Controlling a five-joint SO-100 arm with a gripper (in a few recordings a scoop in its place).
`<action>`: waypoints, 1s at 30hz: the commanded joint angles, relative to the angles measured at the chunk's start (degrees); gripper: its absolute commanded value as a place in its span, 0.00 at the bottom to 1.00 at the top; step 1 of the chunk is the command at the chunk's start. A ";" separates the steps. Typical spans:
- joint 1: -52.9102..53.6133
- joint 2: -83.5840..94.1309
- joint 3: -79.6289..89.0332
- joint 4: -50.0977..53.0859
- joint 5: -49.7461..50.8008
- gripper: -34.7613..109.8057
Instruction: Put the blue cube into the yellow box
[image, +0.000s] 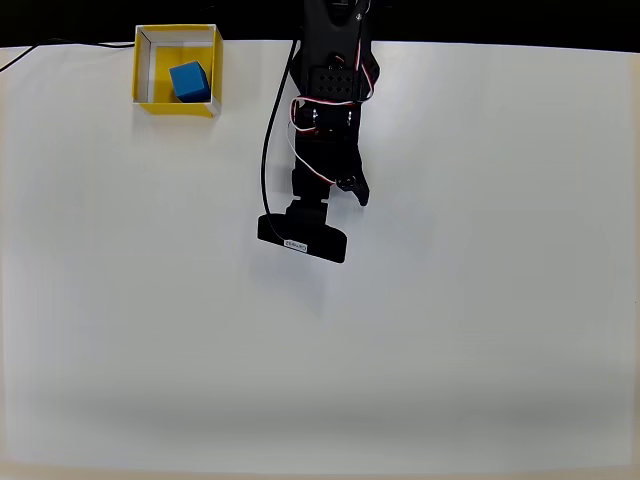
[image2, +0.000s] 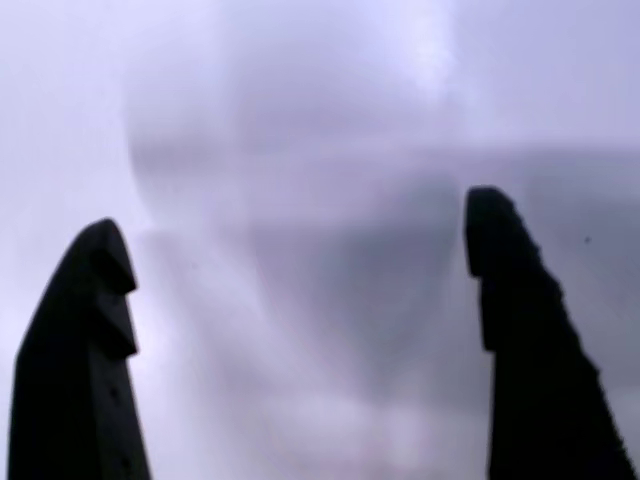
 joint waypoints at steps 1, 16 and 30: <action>-1.32 18.37 3.78 5.27 -1.85 0.48; -5.62 24.08 4.66 21.88 -1.58 0.40; 1.49 24.26 4.66 24.87 -2.11 0.24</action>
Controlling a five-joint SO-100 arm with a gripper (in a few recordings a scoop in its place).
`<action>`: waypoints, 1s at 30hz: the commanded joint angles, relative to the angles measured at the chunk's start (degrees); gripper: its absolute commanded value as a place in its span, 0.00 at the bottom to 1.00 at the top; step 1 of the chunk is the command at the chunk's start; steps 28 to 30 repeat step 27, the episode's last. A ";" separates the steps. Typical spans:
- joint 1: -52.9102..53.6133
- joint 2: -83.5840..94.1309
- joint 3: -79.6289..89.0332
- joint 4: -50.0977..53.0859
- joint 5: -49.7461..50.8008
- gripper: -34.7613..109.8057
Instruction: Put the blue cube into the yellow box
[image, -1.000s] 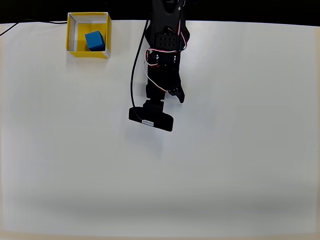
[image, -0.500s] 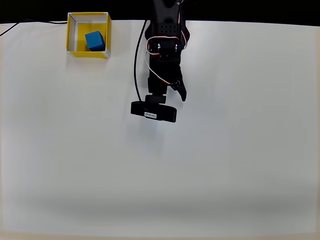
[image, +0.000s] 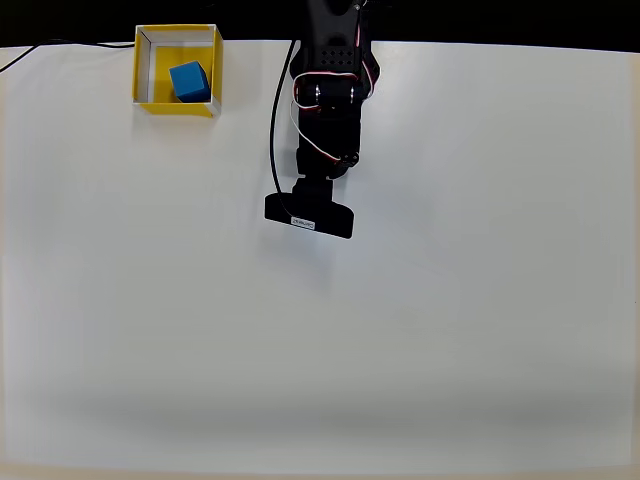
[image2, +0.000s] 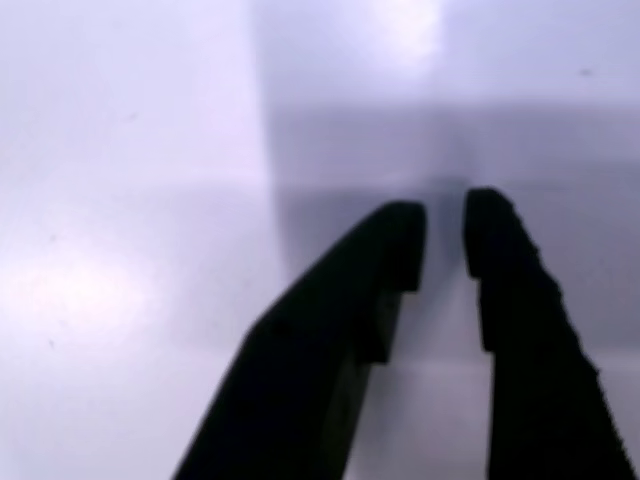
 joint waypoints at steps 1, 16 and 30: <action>0.35 0.88 1.49 0.00 0.09 0.24; 0.70 0.88 1.49 0.00 0.62 0.24; 0.70 0.88 1.49 0.00 0.62 0.24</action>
